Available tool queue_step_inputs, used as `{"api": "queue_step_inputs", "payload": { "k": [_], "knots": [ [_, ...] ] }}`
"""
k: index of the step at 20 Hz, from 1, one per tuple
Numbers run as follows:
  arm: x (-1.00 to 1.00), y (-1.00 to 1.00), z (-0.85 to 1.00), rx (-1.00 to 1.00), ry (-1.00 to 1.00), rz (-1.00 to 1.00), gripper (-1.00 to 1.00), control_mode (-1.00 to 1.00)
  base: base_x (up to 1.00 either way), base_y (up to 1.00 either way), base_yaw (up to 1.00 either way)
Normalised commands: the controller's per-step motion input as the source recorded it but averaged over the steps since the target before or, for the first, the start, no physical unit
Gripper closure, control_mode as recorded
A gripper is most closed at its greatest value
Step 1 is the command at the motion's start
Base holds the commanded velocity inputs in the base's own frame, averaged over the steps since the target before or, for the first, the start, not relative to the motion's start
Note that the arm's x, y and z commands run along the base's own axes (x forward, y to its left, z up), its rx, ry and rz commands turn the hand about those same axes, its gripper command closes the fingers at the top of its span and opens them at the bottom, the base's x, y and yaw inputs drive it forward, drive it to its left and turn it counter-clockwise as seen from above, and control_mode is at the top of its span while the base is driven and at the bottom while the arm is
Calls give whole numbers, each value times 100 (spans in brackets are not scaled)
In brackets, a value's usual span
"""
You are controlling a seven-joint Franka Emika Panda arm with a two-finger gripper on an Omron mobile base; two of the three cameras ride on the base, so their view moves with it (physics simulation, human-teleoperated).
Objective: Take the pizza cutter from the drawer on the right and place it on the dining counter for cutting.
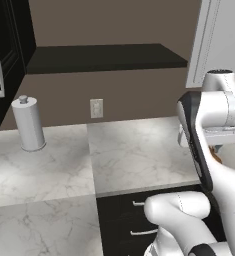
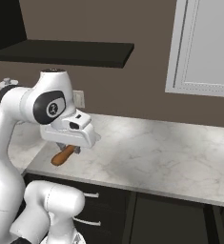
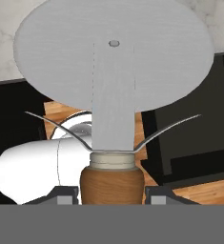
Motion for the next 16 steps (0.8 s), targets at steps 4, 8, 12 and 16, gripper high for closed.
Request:
{"api": "queue_step_inputs", "payload": {
  "k": [4, 8, 12, 16],
  "knots": [
    [0, 0, 0, 0, 0, 0, 100, 100, -21, 0, 0],
    [0, 0, 0, 0, 0, 0, 100, 100, -86, -5, 2],
    [0, 0, 0, 0, 0, 0, 100, 100, -78, -27, 11],
    [0, 0, 0, 0, 0, 0, 100, 100, -32, -30, 40]
  ]
}}
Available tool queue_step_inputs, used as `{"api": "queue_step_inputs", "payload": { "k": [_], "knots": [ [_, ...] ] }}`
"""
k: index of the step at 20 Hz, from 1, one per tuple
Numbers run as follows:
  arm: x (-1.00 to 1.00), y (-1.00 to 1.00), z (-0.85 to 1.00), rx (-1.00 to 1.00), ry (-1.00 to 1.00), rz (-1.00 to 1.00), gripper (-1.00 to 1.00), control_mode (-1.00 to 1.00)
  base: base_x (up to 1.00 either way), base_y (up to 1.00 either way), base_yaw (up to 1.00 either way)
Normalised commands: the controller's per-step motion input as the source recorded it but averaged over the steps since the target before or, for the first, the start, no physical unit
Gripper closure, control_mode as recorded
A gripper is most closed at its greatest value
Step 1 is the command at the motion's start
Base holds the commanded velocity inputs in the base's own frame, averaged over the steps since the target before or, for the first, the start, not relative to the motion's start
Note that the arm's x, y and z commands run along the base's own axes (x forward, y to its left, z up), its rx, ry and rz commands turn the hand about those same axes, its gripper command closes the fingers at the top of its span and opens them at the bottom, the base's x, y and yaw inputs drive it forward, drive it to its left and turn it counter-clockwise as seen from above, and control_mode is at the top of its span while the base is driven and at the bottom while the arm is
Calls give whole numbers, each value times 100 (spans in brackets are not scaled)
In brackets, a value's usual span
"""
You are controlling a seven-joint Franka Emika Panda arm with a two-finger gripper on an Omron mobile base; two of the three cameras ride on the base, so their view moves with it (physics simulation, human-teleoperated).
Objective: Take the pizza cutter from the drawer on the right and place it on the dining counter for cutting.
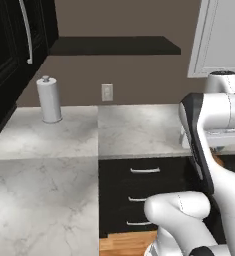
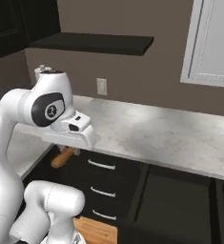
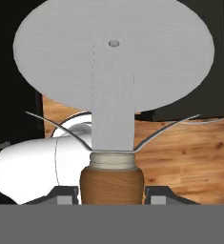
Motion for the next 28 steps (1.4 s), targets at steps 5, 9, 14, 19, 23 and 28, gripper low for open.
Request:
{"api": "queue_step_inputs", "payload": {
  "k": [5, 9, 14, 19, 23, 28],
  "knots": [
    [0, 0, 0, 0, 0, 0, 100, 100, -33, -31, 71],
    [0, 0, 0, 0, 0, 0, 100, 100, -74, -3, 88],
    [0, 0, 0, 0, 0, 0, 100, 100, -94, 2, 79],
    [0, 0, 0, 0, 0, 0, 100, 100, -93, 35, 74],
    [0, 0, 0, 0, 0, 0, 100, 100, -65, 63, 80],
    [0, 0, 0, 0, 0, 0, 100, 100, -47, 52, 80]
  ]
}}
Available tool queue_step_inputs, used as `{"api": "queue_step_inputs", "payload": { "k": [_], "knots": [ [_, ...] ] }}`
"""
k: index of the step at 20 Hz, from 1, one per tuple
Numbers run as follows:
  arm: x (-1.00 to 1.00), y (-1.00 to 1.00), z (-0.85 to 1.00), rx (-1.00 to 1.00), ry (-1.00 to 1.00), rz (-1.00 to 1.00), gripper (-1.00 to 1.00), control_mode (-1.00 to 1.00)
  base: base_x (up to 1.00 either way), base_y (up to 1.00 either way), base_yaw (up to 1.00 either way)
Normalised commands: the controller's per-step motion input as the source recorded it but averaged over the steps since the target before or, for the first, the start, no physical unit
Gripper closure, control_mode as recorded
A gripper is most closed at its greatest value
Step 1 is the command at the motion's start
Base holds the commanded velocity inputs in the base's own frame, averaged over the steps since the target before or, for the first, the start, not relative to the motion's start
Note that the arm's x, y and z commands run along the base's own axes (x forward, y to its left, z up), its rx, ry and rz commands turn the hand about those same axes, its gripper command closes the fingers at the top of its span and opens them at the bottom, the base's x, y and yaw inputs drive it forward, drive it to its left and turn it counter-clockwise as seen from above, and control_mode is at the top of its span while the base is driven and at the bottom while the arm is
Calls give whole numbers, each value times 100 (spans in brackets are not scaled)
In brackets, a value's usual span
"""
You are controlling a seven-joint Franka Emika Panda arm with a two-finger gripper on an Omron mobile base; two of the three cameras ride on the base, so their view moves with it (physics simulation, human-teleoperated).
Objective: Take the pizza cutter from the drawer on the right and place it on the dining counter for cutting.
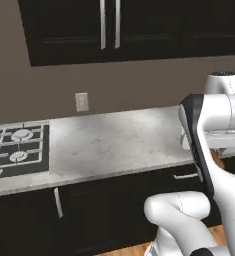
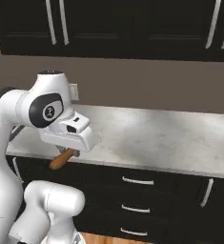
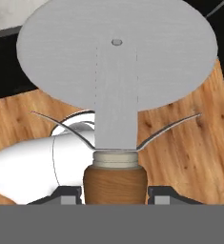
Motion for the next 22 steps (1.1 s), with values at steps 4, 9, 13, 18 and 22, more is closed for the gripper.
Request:
{"api": "queue_step_inputs", "payload": {
  "k": [4, 9, 13, 18, 22],
  "knots": [
    [0, 0, 0, 0, 0, 0, 100, 100, -17, 44, 79],
    [0, 0, 0, 0, 0, 0, 100, 100, 0, 42, 84],
    [0, 0, 0, 0, 0, 0, 100, 100, 0, 30, 93],
    [0, 0, 0, 0, 0, 0, 100, 100, -2, 47, 92],
    [0, 0, 0, 0, 0, 0, 100, 100, -5, 55, 89]
  ]
}}
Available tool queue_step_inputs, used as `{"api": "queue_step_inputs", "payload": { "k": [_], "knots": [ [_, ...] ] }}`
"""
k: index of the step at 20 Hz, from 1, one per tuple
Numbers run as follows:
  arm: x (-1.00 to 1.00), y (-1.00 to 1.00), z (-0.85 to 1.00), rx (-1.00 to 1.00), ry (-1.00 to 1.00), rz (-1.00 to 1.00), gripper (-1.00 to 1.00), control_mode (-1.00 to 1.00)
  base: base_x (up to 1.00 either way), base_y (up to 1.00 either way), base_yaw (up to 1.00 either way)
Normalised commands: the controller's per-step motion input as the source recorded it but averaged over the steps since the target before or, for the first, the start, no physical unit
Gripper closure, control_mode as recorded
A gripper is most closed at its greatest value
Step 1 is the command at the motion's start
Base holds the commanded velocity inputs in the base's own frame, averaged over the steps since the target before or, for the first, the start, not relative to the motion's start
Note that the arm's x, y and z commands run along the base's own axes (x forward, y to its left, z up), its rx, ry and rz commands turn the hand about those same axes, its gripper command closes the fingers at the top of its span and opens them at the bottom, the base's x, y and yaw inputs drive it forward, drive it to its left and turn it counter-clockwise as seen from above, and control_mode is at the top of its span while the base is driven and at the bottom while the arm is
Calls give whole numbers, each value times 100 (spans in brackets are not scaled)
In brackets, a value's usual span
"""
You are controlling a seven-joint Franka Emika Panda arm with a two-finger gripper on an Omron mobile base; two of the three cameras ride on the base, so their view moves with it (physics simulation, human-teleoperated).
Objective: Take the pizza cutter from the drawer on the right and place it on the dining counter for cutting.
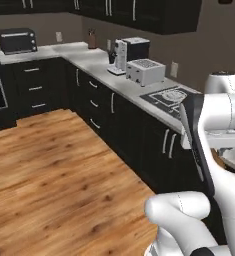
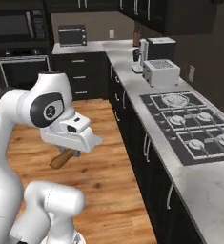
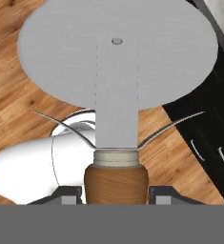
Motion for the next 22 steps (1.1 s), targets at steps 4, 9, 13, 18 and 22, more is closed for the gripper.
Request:
{"api": "queue_step_inputs", "payload": {
  "k": [4, 9, 13, 18, 22],
  "knots": [
    [0, 0, 0, 0, 0, 0, 100, 100, 0, 33, 84],
    [0, 0, 0, 0, 0, 0, 100, 100, 1, 0, 71],
    [0, 0, 0, 0, 0, 0, 100, 100, 23, -1, 68],
    [0, 0, 0, 0, 0, 0, 100, 100, 50, -15, 63],
    [0, 0, 0, 0, 0, 0, 100, 100, 56, -34, 60]
  ]
}}
